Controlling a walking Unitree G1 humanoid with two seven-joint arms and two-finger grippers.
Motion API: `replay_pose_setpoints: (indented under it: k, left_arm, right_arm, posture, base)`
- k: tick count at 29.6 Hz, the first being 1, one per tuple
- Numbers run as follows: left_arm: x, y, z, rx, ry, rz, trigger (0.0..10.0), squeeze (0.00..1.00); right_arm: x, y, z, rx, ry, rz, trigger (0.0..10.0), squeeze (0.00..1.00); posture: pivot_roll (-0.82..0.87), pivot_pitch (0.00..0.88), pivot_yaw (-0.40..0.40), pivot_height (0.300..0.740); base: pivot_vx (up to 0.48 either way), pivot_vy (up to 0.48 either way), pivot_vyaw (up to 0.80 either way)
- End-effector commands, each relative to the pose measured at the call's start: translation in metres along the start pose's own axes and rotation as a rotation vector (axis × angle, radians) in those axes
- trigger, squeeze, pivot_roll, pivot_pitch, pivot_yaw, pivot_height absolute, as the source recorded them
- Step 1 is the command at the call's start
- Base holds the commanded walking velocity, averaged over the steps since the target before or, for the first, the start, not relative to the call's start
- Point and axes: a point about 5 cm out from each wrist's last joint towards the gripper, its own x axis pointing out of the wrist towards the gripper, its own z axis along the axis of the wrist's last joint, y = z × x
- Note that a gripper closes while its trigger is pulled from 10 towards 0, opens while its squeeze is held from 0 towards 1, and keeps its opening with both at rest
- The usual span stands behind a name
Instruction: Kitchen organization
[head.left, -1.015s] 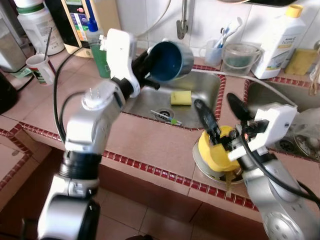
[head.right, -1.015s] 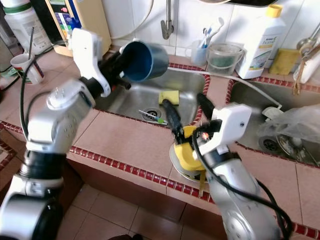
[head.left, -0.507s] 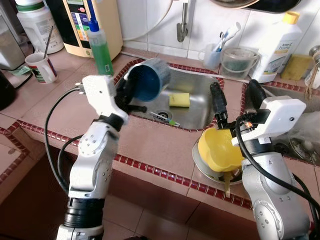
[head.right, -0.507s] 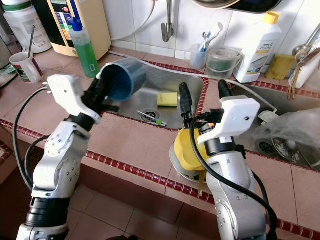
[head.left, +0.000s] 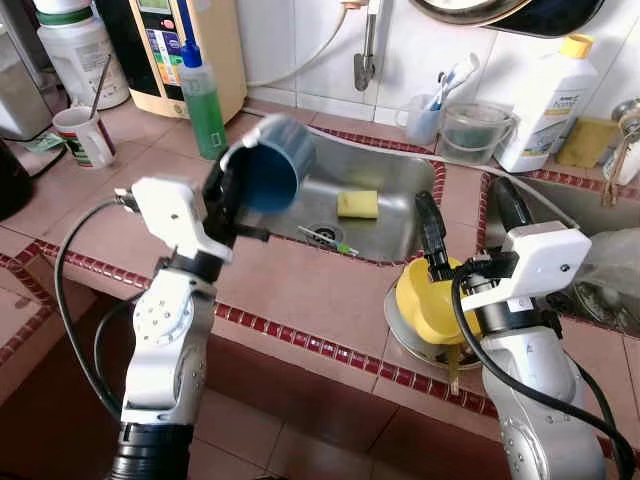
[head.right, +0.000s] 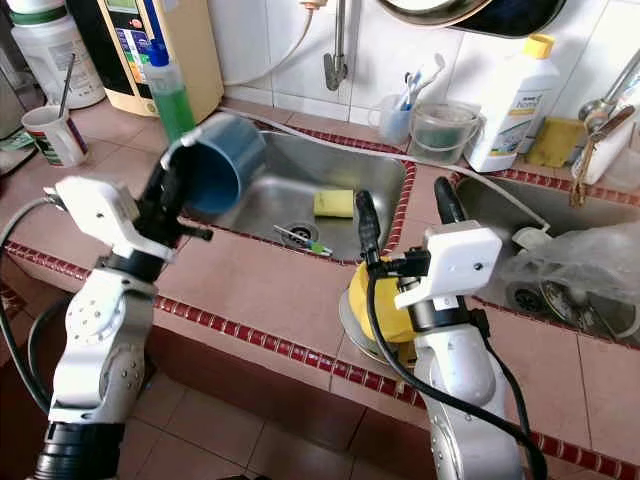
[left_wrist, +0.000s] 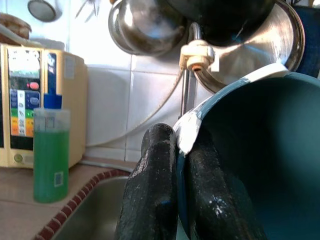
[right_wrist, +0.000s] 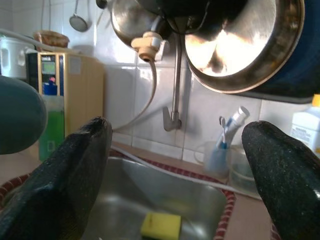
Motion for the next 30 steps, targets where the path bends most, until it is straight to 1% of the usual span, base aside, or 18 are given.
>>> replay_pose_setpoints:
  k: [1,5,7,9,11,15,16,17,19,23,25,28,30]
  left_arm:
    - [0.001,-0.002,0.003,0.003,-0.02,-0.008,10.0,0.0]
    - [0.0,0.001,-0.003,-0.001,0.017,0.027,10.0,0.0]
    - [0.006,-0.002,-0.003,-0.073,0.029,0.01,10.0,0.0]
    - [0.012,-0.003,-0.003,-0.059,0.04,-0.014,10.0,0.0]
    - [0.017,-0.003,-0.003,-0.063,0.043,-0.032,10.0,0.0]
    - [0.027,-0.005,-0.008,-0.052,0.061,-0.062,10.0,0.0]
    - [0.031,-0.005,-0.01,-0.082,0.055,-0.061,10.0,0.0]
    - [0.031,-0.005,-0.01,-0.082,0.055,-0.061,10.0,0.0]
    - [0.041,-0.007,-0.015,-0.075,0.075,-0.088,10.0,0.0]
    - [0.048,-0.009,-0.019,-0.084,0.084,-0.109,10.0,0.0]
    - [0.053,-0.01,-0.022,-0.075,0.095,-0.13,10.0,0.0]
    - [0.059,-0.009,-0.023,-0.06,0.1,-0.156,10.0,0.0]
    - [0.061,-0.008,-0.022,-0.063,0.099,-0.164,10.0,0.0]
  right_arm:
    - [-0.002,-0.002,-0.003,-0.006,0.006,-0.015,10.0,0.0]
    - [-0.004,-0.004,-0.006,-0.01,0.008,-0.031,10.0,0.0]
    - [-0.002,-0.004,-0.006,-0.012,0.005,-0.03,10.0,0.0]
    - [0.0,-0.003,-0.006,-0.003,0.01,-0.014,10.0,0.0]
    - [0.001,-0.002,-0.006,0.0,0.025,0.011,10.0,0.0]
    - [0.002,0.001,-0.008,0.022,0.058,0.053,10.0,0.0]
    - [0.002,0.002,-0.007,0.031,0.063,0.067,10.0,0.0]
    - [0.002,0.002,-0.007,0.031,0.063,0.067,10.0,0.0]
    - [0.005,0.004,-0.004,0.038,0.076,0.076,10.0,0.0]
    - [0.006,0.005,-0.001,0.065,0.091,0.088,10.0,0.0]
    - [0.006,0.007,-0.001,0.109,0.116,0.114,10.0,0.0]
    - [0.005,0.004,0.003,0.114,0.127,0.101,10.0,0.0]
    - [0.002,0.004,0.007,0.117,0.124,0.101,10.0,0.0]
  posture:
    - [0.02,0.032,0.039,0.74]
    - [0.02,0.024,0.04,0.74]
    - [0.02,0.022,0.04,0.74]
    - [0.02,0.017,0.038,0.74]
    - [0.02,0.011,0.037,0.74]
    - [0.01,0.0,0.028,0.74]
    - [0.01,0.0,0.028,0.74]
    - [0.01,0.0,0.028,0.74]
    - [0.0,0.0,0.025,0.74]
    - [-0.01,0.0,0.027,0.74]
    - [-0.01,0.0,0.032,0.74]
    - [-0.02,0.007,0.036,0.74]
    - [-0.02,0.027,0.04,0.74]
  base:
    - [0.0,0.0,0.0]
    - [0.0,0.0,0.0]
    - [0.0,0.0,0.0]
    - [0.0,0.0,0.0]
    - [0.0,0.0,0.0]
    - [0.0,0.0,0.0]
    - [0.0,0.0,0.0]
    - [0.0,0.0,0.0]
    - [0.0,0.0,0.0]
    - [0.0,0.0,0.0]
    - [0.0,0.0,0.0]
    - [0.0,0.0,0.0]
    - [0.0,0.0,0.0]
